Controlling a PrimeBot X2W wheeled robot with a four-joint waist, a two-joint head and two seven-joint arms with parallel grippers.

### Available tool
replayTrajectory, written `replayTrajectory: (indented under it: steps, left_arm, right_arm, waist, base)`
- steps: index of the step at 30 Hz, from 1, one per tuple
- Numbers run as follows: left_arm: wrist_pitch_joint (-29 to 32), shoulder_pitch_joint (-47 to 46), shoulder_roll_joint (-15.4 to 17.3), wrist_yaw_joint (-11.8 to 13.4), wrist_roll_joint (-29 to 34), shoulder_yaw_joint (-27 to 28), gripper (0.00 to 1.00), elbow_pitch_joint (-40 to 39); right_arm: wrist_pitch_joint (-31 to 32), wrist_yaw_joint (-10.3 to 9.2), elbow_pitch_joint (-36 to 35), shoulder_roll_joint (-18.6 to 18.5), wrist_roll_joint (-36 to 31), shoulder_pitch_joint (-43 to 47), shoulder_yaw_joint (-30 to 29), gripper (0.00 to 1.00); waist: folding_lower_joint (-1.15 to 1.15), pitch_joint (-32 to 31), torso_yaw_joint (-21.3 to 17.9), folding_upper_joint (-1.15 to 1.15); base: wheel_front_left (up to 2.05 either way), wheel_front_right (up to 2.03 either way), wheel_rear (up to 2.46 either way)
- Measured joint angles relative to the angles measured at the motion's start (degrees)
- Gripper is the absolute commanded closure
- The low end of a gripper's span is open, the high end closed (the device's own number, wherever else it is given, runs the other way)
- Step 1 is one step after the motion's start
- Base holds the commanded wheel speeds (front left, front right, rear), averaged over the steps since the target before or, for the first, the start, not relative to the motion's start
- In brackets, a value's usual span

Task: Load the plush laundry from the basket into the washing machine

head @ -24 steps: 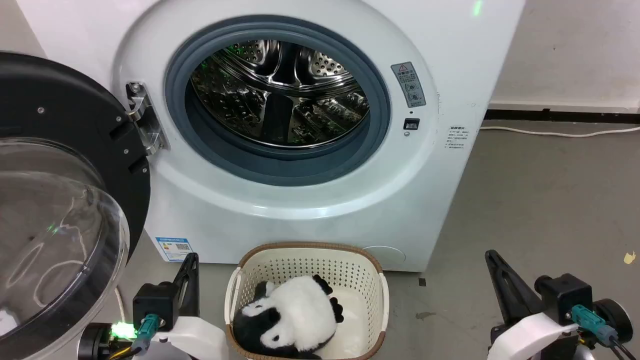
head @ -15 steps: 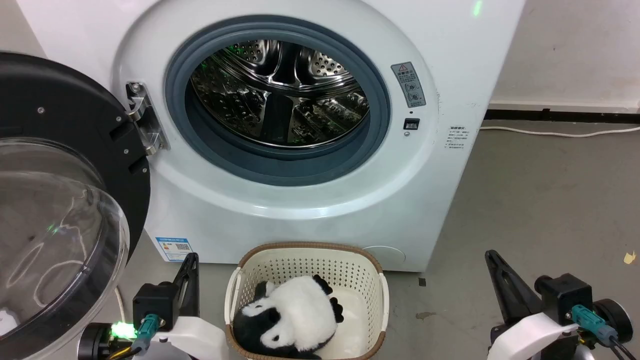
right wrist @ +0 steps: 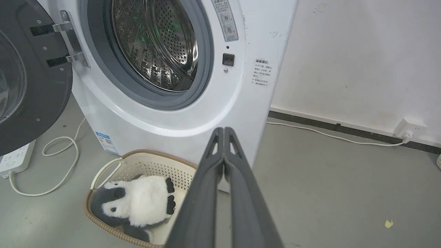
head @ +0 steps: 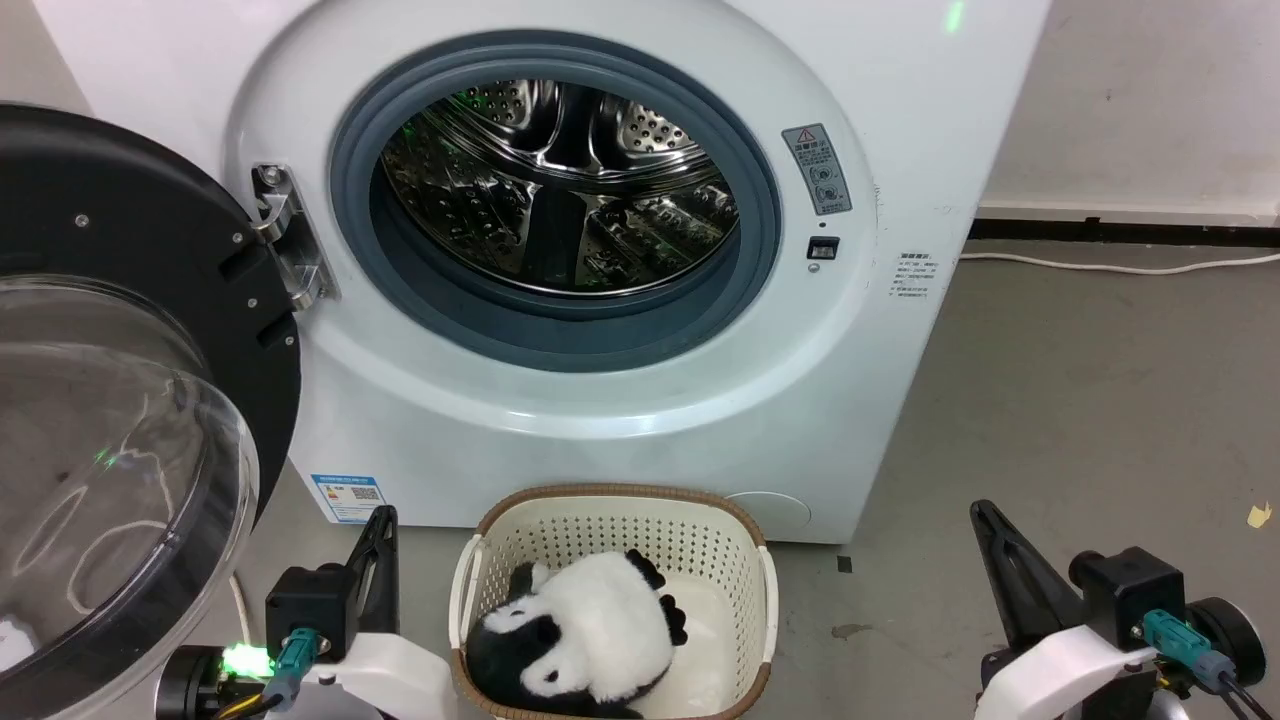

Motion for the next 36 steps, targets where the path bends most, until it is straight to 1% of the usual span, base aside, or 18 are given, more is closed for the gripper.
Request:
replayTrajectory:
  steps: [7,8,17,24,36]
  left_arm:
    - [0.00,0.00,0.00,0.00,0.00,-0.03,1.00,0.00]
    - [0.00,0.02,0.00,0.00,0.00,0.00,0.00,0.02]
    - [-0.12,0.04,0.00,0.05,0.00,-0.32,0.00,0.02]
    - [-1.07,0.04,0.01,0.55,0.00,-1.02,0.00,0.02]
    - [-2.64,-1.11,0.56,1.23,0.13,-2.47,0.00,0.47]
  right_arm:
    - [0.00,0.00,0.00,0.00,0.00,0.00,-0.03,1.00]
    - [0.00,0.00,0.01,0.00,0.02,0.01,0.00,0.00]
    - [-0.27,0.00,0.10,0.00,0.22,0.02,-0.03,0.00]
    - [-1.10,0.00,0.08,0.00,1.19,0.02,-0.32,0.00]
    - [-2.53,0.00,-0.91,0.00,3.22,-0.48,-1.04,0.00]
  waist:
    - [0.00,0.00,0.00,0.00]
    - [0.00,0.00,0.00,0.00]
    - [0.00,-0.03,-0.05,0.00]
    - [0.00,0.51,-0.50,0.00]
    - [0.00,4.68,-2.37,0.00]
  base:
    - [0.00,0.00,0.00]
    - [0.00,0.00,0.00]
    - [0.00,0.00,0.00]
    - [0.00,0.00,0.00]
    - [0.00,0.00,0.00]
